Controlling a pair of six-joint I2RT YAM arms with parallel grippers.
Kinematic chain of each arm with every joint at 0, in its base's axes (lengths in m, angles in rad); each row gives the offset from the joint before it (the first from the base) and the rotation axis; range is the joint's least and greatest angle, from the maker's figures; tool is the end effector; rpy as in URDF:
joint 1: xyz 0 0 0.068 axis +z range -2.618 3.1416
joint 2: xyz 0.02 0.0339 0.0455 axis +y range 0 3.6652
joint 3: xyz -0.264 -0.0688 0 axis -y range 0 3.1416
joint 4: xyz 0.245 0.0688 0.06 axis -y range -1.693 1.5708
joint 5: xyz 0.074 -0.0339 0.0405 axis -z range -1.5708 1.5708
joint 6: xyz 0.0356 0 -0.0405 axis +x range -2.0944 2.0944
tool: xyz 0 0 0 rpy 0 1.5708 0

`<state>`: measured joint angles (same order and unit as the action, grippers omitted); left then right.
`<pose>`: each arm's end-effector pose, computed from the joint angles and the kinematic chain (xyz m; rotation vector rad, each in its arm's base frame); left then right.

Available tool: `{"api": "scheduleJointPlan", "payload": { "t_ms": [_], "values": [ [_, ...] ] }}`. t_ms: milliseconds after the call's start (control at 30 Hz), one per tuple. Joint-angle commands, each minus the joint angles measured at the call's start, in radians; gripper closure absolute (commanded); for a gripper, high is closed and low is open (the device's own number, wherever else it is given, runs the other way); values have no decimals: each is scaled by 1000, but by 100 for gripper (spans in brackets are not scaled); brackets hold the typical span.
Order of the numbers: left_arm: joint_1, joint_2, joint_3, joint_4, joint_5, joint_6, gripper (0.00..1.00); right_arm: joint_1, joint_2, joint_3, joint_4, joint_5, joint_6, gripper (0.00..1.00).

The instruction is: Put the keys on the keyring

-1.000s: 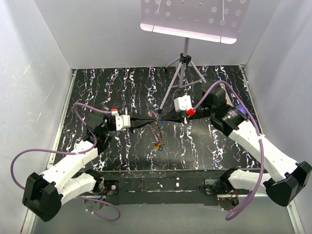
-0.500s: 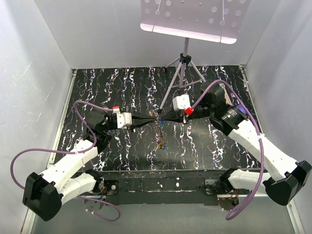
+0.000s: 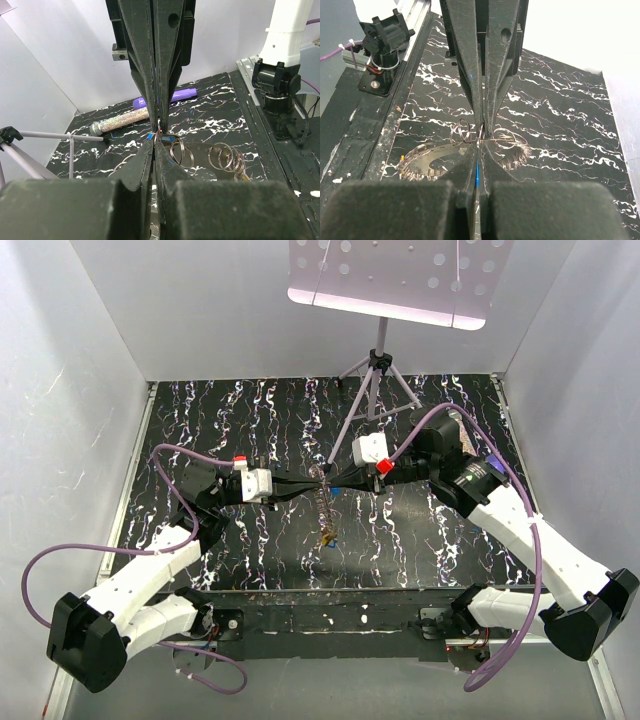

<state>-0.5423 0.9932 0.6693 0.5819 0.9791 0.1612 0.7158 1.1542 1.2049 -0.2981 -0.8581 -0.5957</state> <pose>0.1714 -0.1378 0.3375 1.2248 0.8632 -0.9477 0.1703 0.1838 0.4034 -1.5228 0.9820 0.8592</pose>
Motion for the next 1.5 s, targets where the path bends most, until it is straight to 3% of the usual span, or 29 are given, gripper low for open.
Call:
{"api": "scheduleJointPlan", "payload": {
  "t_ms": [0, 1467],
  "values": [
    [-8, 7, 44, -14, -28, 26, 100, 33, 10, 64, 45, -39, 28, 99],
    [-15, 18, 111, -132, -71, -17, 100, 73, 22, 107, -93, 62, -98, 99]
  ]
}}
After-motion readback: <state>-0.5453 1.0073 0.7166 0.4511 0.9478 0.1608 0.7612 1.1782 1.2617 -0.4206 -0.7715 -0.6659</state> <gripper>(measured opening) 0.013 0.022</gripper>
